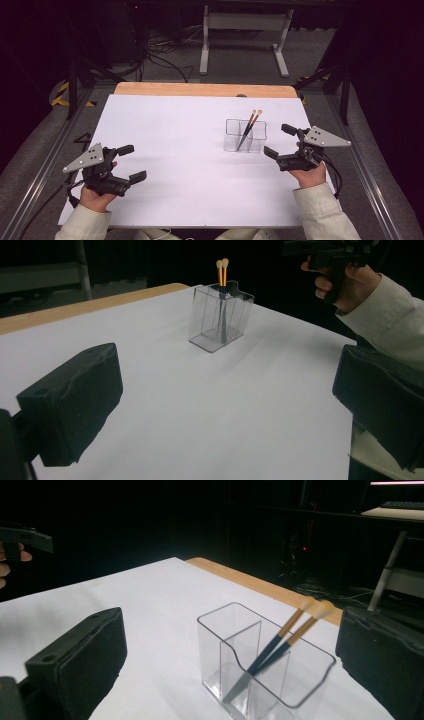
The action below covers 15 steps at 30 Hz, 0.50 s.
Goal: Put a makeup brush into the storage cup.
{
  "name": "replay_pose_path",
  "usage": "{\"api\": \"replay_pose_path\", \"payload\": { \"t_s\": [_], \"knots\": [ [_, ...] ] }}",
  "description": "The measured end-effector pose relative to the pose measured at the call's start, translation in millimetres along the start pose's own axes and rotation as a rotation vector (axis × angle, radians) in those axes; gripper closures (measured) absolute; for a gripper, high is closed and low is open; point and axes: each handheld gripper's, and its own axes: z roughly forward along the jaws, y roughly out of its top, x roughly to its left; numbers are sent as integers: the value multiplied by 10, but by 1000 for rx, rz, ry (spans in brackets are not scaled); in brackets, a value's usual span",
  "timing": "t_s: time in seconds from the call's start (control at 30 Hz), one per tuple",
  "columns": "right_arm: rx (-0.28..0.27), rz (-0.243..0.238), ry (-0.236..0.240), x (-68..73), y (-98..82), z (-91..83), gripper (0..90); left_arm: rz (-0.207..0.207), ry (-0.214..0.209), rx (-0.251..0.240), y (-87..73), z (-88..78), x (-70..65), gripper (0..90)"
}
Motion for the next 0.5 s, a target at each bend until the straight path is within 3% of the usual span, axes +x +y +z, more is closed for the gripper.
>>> {"api": "replay_pose_path", "payload": {
  "t_s": [0.5],
  "knots": [
    [43,9,-27,-47,-180,-160,5,-2,8,-9,-125,-102,-13,5]
  ]
}}
